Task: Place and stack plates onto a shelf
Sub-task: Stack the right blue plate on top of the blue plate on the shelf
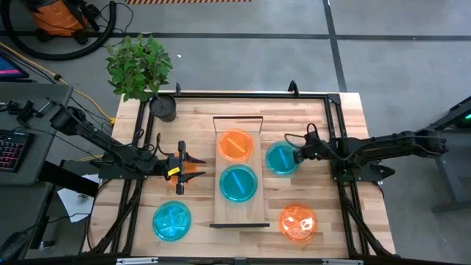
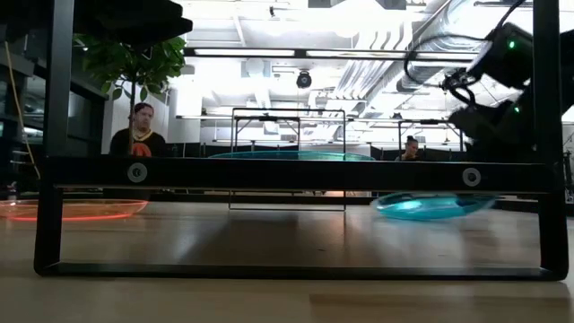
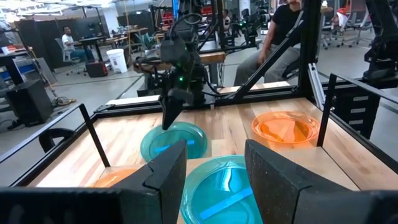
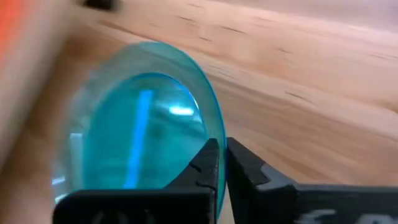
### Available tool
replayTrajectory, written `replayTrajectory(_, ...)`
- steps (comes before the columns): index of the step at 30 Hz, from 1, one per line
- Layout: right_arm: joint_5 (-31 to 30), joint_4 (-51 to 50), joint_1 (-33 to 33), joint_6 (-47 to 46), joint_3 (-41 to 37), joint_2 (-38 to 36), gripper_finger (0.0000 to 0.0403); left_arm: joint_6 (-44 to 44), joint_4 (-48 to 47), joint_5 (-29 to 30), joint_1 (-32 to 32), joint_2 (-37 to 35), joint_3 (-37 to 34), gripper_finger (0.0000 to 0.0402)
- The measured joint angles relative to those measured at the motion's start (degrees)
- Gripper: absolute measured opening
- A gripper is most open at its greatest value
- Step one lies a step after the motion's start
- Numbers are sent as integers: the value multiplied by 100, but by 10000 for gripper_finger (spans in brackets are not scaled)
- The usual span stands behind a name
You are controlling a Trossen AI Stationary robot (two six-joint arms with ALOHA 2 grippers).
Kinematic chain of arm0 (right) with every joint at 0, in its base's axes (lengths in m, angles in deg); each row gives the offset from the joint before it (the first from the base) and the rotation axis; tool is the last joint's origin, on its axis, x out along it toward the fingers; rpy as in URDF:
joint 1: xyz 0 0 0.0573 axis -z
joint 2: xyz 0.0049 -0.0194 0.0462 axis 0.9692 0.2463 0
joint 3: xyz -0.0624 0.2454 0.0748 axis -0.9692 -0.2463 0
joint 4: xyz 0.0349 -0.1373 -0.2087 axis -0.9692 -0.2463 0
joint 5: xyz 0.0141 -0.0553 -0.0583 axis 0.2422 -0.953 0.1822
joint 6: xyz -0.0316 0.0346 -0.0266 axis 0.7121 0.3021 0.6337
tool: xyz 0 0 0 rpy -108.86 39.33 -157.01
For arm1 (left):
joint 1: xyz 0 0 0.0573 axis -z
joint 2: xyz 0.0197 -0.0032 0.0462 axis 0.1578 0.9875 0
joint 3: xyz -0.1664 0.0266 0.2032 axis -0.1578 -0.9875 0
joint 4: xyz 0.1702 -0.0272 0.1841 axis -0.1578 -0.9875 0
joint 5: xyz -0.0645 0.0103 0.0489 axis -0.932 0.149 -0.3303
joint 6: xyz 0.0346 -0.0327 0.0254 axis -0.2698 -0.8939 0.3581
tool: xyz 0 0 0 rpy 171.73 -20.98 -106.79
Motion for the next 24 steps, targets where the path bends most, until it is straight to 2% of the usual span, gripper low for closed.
replayTrajectory(8,581,308,215,511,48,-849,0,-2,0,66,0,0,0,154)
replayTrajectory(13,500,-219,215,831,555,-1254,0,-2,-4,74,2,0,0,154)
replayTrajectory(19,89,-955,213,1265,1374,-1304,0,0,-18,76,0,0,0,154)
replayTrajectory(24,12,-703,164,1458,1614,-1218,0,1,-28,76,0,0,0,154)
